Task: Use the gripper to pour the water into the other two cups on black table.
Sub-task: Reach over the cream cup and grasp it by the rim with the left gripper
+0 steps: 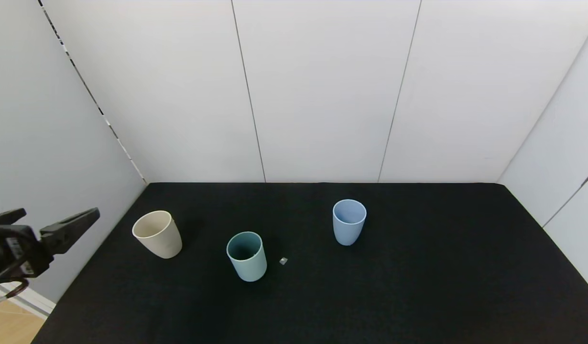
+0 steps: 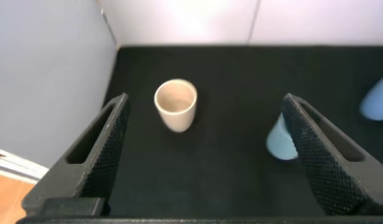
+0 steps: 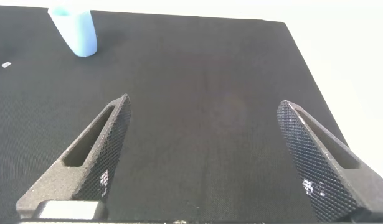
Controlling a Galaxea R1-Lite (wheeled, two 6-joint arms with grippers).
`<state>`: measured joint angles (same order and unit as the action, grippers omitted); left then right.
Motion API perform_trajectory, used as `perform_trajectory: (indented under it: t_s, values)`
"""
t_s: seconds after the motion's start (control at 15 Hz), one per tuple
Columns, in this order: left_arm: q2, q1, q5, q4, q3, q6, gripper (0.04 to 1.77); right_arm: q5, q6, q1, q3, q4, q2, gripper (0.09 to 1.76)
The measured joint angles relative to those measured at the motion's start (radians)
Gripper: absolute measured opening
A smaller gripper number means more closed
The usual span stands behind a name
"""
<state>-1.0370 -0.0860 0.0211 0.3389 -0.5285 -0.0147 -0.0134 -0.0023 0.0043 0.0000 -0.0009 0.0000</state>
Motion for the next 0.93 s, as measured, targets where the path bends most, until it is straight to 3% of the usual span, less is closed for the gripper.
perform_trajectory:
  t_s: [0.13, 0.47, 0.93]
  values:
    - [-0.137, -0.046, 0.028, 0.057, 0.004, 0.002, 1.72, 0.0, 0.0, 0.0, 0.0, 0.0, 0.0, 1.71]
    - [-0.411, -0.148, 0.167, 0.261, 0.078, -0.008, 1.72, 0.0, 0.0, 0.0, 0.0, 0.0, 0.0, 1.71]
    - [-0.689, -0.168, 0.182, 0.602, 0.201, -0.031, 1.72, 0.001, 0.0, 0.0, 0.0, 0.001, 0.0, 1.71]
